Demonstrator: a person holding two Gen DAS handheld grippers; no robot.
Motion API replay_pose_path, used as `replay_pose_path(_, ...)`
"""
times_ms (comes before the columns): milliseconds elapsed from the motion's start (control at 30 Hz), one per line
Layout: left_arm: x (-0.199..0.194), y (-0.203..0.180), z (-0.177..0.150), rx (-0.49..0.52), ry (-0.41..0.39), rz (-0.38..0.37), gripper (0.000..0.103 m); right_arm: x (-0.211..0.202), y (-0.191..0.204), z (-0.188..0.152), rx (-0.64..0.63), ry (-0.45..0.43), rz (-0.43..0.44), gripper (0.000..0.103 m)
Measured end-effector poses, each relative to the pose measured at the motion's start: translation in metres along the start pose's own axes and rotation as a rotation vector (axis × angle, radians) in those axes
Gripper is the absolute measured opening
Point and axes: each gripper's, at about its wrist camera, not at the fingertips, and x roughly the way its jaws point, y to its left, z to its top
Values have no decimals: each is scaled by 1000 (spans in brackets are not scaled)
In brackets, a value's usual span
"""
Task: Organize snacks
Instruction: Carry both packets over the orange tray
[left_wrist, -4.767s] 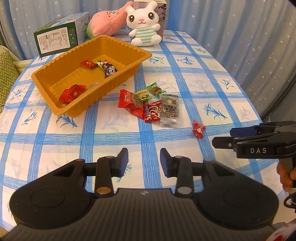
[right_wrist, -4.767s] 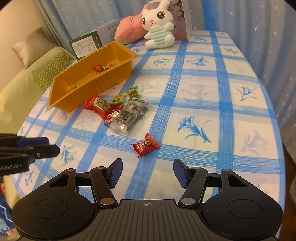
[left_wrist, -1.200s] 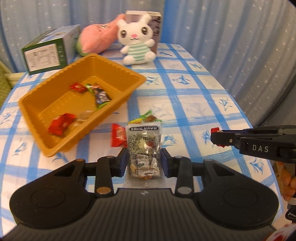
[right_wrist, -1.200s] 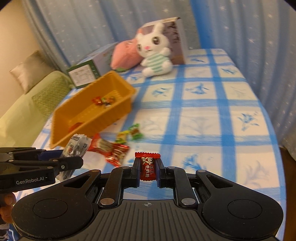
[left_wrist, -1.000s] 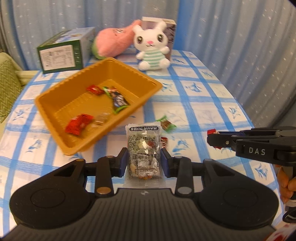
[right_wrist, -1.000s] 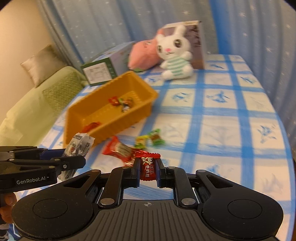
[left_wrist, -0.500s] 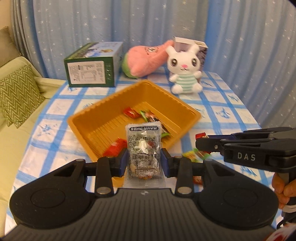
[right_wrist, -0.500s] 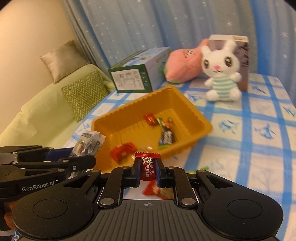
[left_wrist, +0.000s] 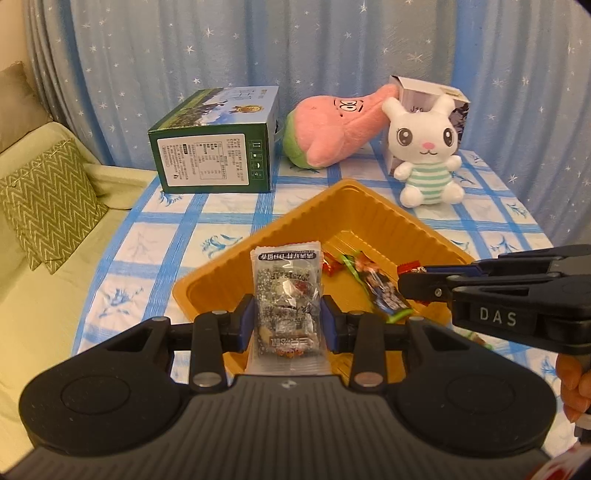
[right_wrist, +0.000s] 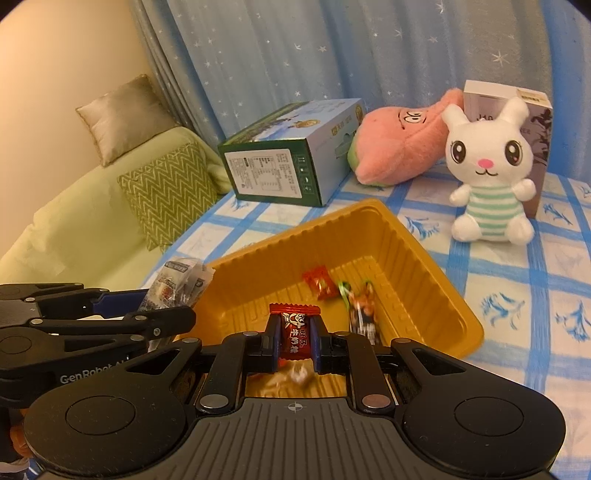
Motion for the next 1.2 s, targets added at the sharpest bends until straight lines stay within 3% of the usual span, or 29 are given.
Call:
replay_pose_path(700,85,6,13,70,117,3,35,50,-16,14,5,44,-50,16)
replay_pose_path(1200,81,17,11,29,124,-14,35,56,-18,19,1,45,-43,16)
